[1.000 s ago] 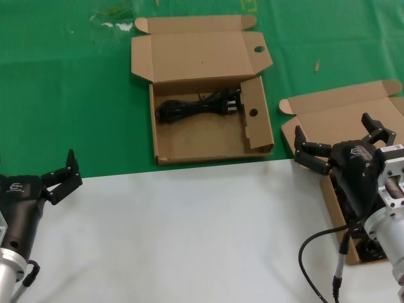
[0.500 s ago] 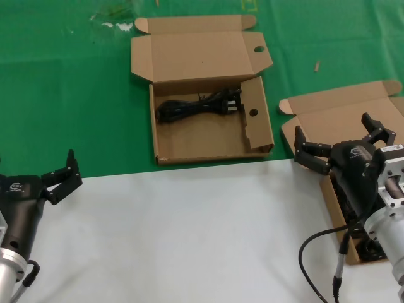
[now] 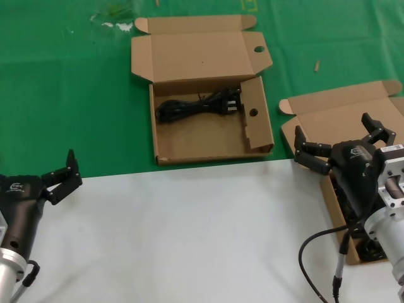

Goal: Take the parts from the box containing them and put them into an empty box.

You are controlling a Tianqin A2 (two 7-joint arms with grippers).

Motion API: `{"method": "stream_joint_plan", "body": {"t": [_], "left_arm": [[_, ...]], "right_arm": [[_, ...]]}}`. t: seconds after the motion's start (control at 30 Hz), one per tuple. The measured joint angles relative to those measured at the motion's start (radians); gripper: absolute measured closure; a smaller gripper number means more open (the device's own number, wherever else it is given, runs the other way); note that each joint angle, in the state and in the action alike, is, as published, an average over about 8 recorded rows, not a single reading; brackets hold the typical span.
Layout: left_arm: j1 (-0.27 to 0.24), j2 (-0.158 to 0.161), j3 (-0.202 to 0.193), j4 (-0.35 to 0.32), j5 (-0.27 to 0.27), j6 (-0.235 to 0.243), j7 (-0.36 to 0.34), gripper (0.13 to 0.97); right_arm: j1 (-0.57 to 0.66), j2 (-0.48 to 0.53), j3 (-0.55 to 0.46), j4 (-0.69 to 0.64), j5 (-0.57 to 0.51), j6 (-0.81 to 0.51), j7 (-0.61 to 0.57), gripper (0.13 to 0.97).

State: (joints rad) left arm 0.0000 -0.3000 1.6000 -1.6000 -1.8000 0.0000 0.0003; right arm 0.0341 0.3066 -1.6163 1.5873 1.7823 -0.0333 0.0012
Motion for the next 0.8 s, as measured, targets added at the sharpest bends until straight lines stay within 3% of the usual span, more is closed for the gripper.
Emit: {"method": "stream_joint_plan", "body": {"t": [0.8], "left_arm": [[0.0,0.0,0.0,0.0,0.0,0.0,0.0,0.132]], "right_arm": [[0.0,0.0,0.0,0.0,0.0,0.0,0.0,0.129]]}}
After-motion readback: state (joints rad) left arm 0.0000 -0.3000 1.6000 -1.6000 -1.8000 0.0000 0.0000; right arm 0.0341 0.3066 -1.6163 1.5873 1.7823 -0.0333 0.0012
